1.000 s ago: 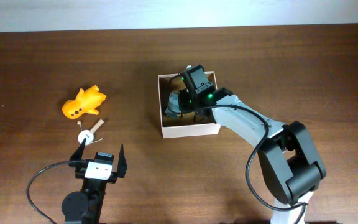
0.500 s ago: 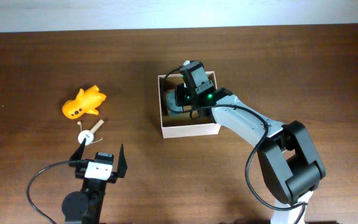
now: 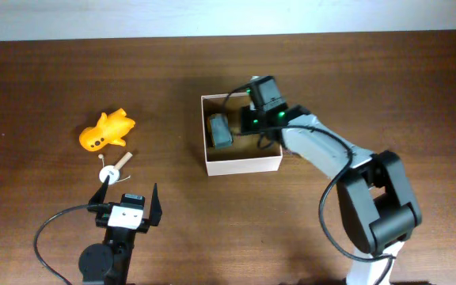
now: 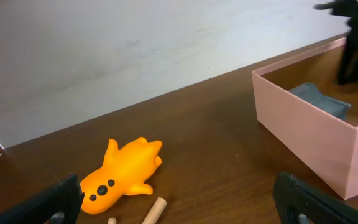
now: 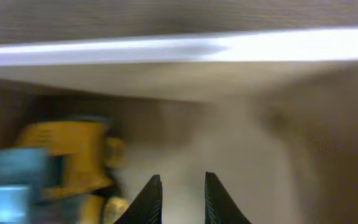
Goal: Pack container
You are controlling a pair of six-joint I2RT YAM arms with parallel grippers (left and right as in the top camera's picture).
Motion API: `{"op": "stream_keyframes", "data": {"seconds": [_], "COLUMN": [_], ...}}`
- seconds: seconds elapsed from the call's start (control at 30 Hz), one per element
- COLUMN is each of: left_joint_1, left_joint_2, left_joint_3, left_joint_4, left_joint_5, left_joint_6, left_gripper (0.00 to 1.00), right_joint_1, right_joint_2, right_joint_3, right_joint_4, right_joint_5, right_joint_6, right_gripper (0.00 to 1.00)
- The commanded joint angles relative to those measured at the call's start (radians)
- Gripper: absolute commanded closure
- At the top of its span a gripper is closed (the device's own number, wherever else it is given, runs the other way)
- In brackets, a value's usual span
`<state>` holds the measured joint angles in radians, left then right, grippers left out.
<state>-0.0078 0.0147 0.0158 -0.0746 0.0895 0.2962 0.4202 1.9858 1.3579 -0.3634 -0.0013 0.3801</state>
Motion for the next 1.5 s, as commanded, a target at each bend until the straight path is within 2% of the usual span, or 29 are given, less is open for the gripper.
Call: {"op": "stream_keyframes", "data": {"seconds": [0.0,0.17,0.7,0.9,1.03,1.23,1.27,1.37,1.47], "left_joint_1": [0.004,0.004,0.004,0.004,0.004,0.004,0.004,0.004,0.004], "left_joint_2": [-0.009,-0.009,-0.009,-0.009,-0.009,-0.009,-0.009,-0.009,-0.009], "left_joint_3": [-0.007,-0.007,-0.007,-0.007,-0.007,-0.007,-0.007,-0.007,-0.007], "left_joint_4": [-0.001,-0.001,-0.001,-0.001,-0.001,-0.001,-0.001,-0.001,-0.001], "left_joint_5": [-0.007,-0.007,-0.007,-0.007,-0.007,-0.007,-0.007,-0.007,-0.007], "left_joint_6": [0.012,0.012,0.012,0.012,0.012,0.012,0.012,0.012,0.012], "left_gripper": [0.01,0.01,0.01,0.01,0.01,0.01,0.01,0.01,0.01], "right_joint_1": [-0.041,-0.027,0.103,0.087,0.067,0.057,0.058,0.065,0.076], "right_joint_2": [0.014,0.014,0.014,0.014,0.014,0.014,0.014,0.014,0.014], "right_joint_3": [0.022,0.022,0.022,0.023,0.048,0.144,0.158,0.212,0.244], "right_joint_4": [-0.057,-0.136,-0.134,-0.103,-0.117,-0.208,-0.224,-0.283,-0.329], "right_joint_5": [-0.056,-0.082,-0.095,-0.076,-0.075,-0.070,-0.070,-0.073,-0.080], "right_joint_6": [-0.044,-0.069,-0.085,-0.096,-0.172,-0.248,-0.258,-0.298,-0.303], "right_gripper": [0.83,0.84,0.84,0.84,0.84,0.78,0.76,0.61,0.60]}}
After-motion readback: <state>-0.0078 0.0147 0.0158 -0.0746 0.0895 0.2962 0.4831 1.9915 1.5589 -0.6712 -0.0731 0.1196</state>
